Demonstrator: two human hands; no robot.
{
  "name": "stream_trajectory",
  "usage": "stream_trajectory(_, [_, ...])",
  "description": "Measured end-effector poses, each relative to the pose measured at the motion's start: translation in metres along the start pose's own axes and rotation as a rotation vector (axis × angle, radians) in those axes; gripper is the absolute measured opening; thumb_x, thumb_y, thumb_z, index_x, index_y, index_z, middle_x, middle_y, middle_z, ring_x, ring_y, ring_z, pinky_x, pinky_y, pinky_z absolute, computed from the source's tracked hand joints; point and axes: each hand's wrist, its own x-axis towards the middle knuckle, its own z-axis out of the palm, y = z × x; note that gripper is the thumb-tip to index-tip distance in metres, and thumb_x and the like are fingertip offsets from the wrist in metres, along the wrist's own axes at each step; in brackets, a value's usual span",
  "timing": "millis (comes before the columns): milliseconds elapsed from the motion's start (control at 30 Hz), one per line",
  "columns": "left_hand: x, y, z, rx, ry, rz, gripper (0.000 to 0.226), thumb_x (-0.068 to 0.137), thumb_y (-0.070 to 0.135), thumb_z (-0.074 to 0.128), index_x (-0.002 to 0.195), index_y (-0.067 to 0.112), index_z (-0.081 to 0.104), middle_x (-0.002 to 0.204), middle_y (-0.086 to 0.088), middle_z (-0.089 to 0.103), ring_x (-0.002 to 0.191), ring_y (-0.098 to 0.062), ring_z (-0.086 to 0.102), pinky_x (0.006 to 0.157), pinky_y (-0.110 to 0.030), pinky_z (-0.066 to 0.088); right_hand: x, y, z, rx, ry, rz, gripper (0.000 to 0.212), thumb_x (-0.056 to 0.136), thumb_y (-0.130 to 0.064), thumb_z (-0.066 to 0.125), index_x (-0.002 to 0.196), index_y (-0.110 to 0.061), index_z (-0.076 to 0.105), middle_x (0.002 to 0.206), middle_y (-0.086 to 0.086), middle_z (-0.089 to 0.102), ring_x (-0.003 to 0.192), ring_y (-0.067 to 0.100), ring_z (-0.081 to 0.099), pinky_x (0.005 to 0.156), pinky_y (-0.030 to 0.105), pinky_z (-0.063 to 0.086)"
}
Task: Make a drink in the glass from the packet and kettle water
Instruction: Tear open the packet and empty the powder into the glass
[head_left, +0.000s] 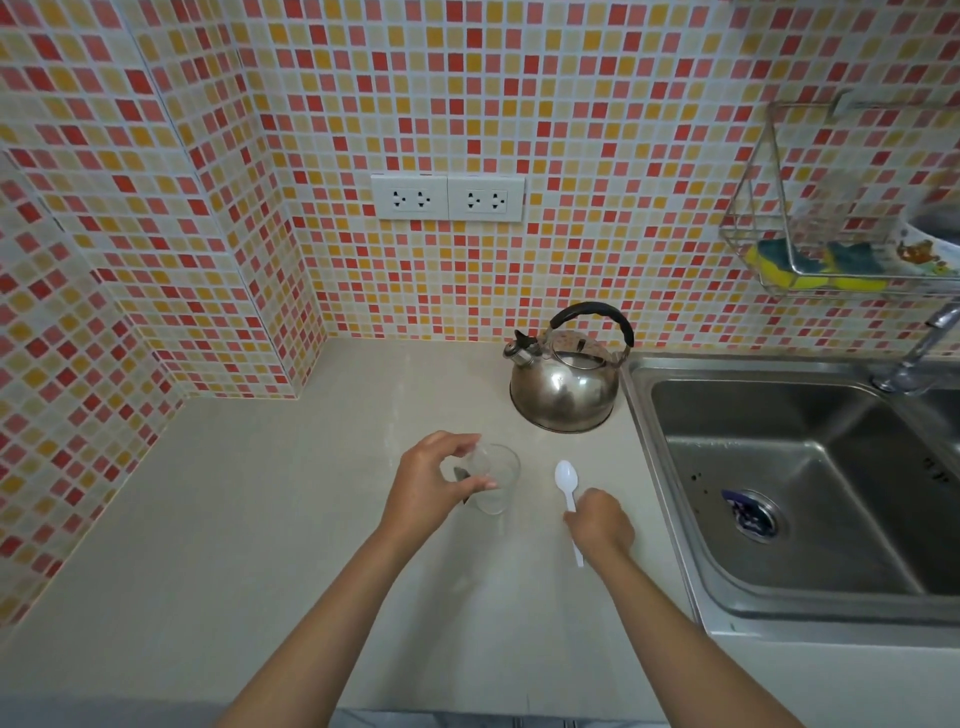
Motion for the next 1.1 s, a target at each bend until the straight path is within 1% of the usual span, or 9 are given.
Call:
stream_trajectory(67, [0.001,-0.004,-0.004,-0.011,0.008,-0.014,0.057,0.06,0.03,0.089,0.113,0.019,0.071,0.097,0.013,0.066,0.093,-0.001,0.062,0.083,-0.004,0.043,0.003,0.0,0.003,0.015,-0.003,0.021,0.009,0.086,-0.02,0.058,0.084,-0.011,0.058,0.094,0.008,0.07,0.077,0.027,0.066,0.055,0.024,0.041])
stream_trajectory(200, [0.008,-0.006,-0.008,-0.017,0.001,-0.027,0.058,0.06,0.03,0.089,0.114,0.019,0.071,0.097,0.011,0.066,0.095,-0.005,0.063,0.084,-0.008,0.044,0.01,0.003,-0.005,0.134,0.0,0.053,0.011,0.083,-0.014,0.059,0.089,-0.006,0.064,0.094,0.013,0.07,0.085,0.032,0.067,0.062,0.029,0.048])
stream_trajectory(267, [0.014,-0.005,-0.007,-0.011,-0.015,-0.02,0.058,0.061,0.031,0.089,0.115,0.019,0.071,0.097,0.012,0.065,0.095,-0.005,0.062,0.084,-0.01,0.044,0.011,0.001,-0.017,0.372,0.018,0.033,0.006,0.083,-0.008,0.057,0.086,-0.006,0.062,0.089,0.016,0.071,0.073,0.03,0.068,0.06,0.034,0.054])
stream_trajectory(367, [0.023,-0.002,-0.004,0.025,-0.054,-0.003,0.059,0.061,0.032,0.088,0.117,0.02,0.07,0.098,0.011,0.064,0.094,-0.006,0.06,0.081,-0.007,0.042,0.008,-0.004,-0.046,0.583,0.077,-0.166,0.012,0.082,-0.001,0.057,0.086,-0.009,0.064,0.077,0.014,0.071,0.049,0.015,0.059,0.043,0.02,0.044])
stream_trajectory(433, [0.029,0.0,-0.001,0.043,-0.083,0.003,0.06,0.062,0.032,0.088,0.118,0.02,0.069,0.099,0.01,0.063,0.095,-0.006,0.059,0.08,-0.005,0.04,0.0,-0.011,-0.069,0.576,0.113,-0.347,0.018,0.081,-0.001,0.063,0.092,-0.011,0.073,0.069,0.005,0.067,0.051,0.011,0.054,0.048,0.018,0.042])
stream_trajectory(533, [0.037,0.003,0.006,0.06,-0.115,0.007,0.058,0.063,0.03,0.088,0.118,0.021,0.069,0.098,0.011,0.061,0.092,-0.002,0.057,0.071,0.002,0.041,-0.017,-0.026,-0.092,0.485,0.164,-0.539,0.021,0.08,-0.007,0.07,0.095,-0.019,0.077,0.072,-0.011,0.064,0.065,0.005,0.057,0.062,0.027,0.046])
stream_trajectory(633, [0.042,0.005,0.011,0.074,-0.127,0.017,0.056,0.065,0.027,0.088,0.118,0.021,0.07,0.096,0.01,0.059,0.087,-0.002,0.055,0.066,0.008,0.038,-0.032,-0.038,-0.1,0.263,0.161,-0.655,0.022,0.083,-0.012,0.07,0.102,-0.021,0.075,0.079,-0.001,0.066,0.077,0.017,0.062,0.069,0.034,0.05])
stream_trajectory(867, [0.046,0.001,0.011,0.052,-0.114,0.012,0.058,0.065,0.027,0.087,0.12,0.019,0.069,0.096,0.01,0.058,0.092,-0.005,0.057,0.07,0.006,0.04,-0.033,-0.04,-0.1,0.21,0.217,-0.651,0.021,0.083,-0.009,0.069,0.102,-0.016,0.075,0.09,0.005,0.071,0.086,0.023,0.065,0.076,0.039,0.054])
stream_trajectory(1100, [0.048,-0.002,0.01,0.057,-0.153,0.002,0.057,0.068,0.025,0.085,0.122,0.018,0.068,0.094,0.009,0.056,0.09,-0.01,0.058,0.064,-0.003,0.045,-0.031,-0.044,-0.09,0.246,0.168,-0.638,0.02,0.081,-0.007,0.071,0.098,-0.015,0.076,0.089,0.007,0.07,0.085,0.026,0.064,0.077,0.041,0.054])
